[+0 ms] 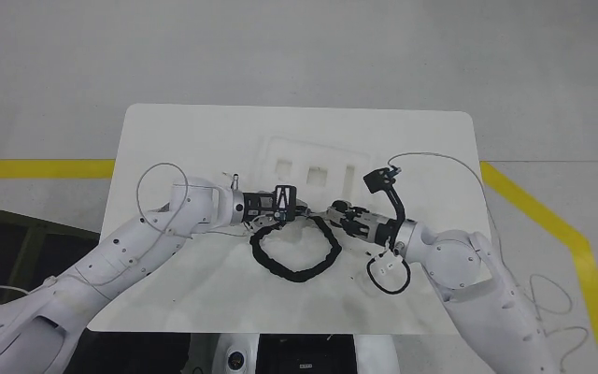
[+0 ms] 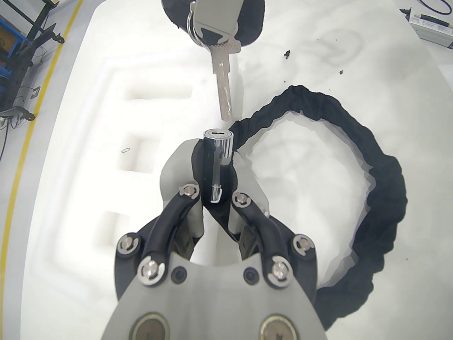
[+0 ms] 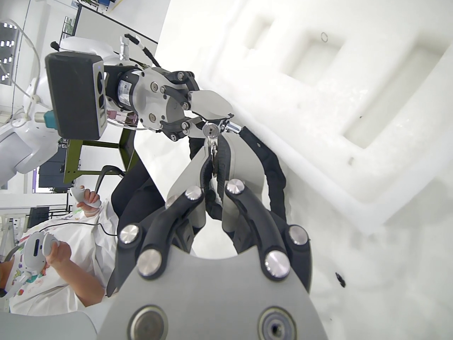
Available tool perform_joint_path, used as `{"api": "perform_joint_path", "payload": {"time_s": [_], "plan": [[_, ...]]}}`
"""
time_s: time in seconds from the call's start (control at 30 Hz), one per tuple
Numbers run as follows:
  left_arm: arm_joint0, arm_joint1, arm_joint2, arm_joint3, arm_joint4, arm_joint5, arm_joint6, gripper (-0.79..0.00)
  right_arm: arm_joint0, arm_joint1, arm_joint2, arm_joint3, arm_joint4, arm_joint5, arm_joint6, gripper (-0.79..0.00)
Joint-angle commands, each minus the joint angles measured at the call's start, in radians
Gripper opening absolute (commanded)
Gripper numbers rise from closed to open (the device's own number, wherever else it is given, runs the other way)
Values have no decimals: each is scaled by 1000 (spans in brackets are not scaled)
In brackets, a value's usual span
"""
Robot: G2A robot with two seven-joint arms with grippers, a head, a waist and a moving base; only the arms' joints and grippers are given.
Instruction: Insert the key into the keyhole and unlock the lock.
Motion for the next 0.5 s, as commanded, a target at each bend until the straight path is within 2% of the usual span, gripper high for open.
{"api": "perform_joint_path", "payload": {"time_s": [0.0,0.47], "plan": [[7,0,-9,-5,2,-1,-8,-785,3,-1,-5,3,-2,6,-3,-785],[45,-6,-63,-25,29,-21,-34,-785,13,-6,-21,23,-6,25,-37,-785]]}}
